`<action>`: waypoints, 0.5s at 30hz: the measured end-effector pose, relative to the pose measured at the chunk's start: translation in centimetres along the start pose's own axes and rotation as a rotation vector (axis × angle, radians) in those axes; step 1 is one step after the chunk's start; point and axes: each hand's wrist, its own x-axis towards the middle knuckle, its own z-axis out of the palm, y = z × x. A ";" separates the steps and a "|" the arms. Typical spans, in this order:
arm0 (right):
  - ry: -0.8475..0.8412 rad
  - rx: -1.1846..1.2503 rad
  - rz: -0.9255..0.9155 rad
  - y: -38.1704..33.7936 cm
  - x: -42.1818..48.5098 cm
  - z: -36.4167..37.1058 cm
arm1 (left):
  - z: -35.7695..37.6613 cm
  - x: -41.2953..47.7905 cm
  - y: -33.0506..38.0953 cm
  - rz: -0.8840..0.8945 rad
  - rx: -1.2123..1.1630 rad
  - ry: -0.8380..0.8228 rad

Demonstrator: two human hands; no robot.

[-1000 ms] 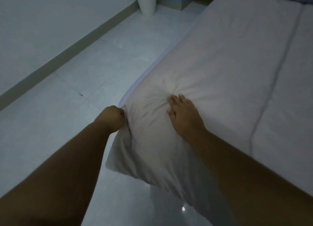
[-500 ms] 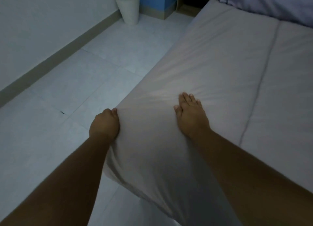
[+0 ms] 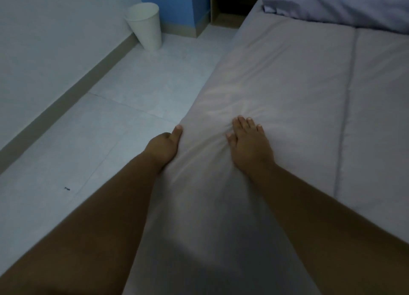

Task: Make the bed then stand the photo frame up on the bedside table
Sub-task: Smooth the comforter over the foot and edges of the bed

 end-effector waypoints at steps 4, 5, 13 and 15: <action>-0.035 -0.024 0.013 1.4 3.8 -1.1 | 0.5 2.6 -1.3 0.006 0.124 0.081; -0.043 -0.024 0.020 1.7 4.6 -1.4 | 0.7 2.9 -1.6 -0.018 0.150 0.074; 0.000 0.034 0.131 4.5 11.9 -3.2 | -1.0 10.7 9.6 0.033 0.018 -0.124; 0.043 0.042 0.159 5.1 13.9 -3.2 | -0.4 14.1 14.3 0.124 -0.030 -0.150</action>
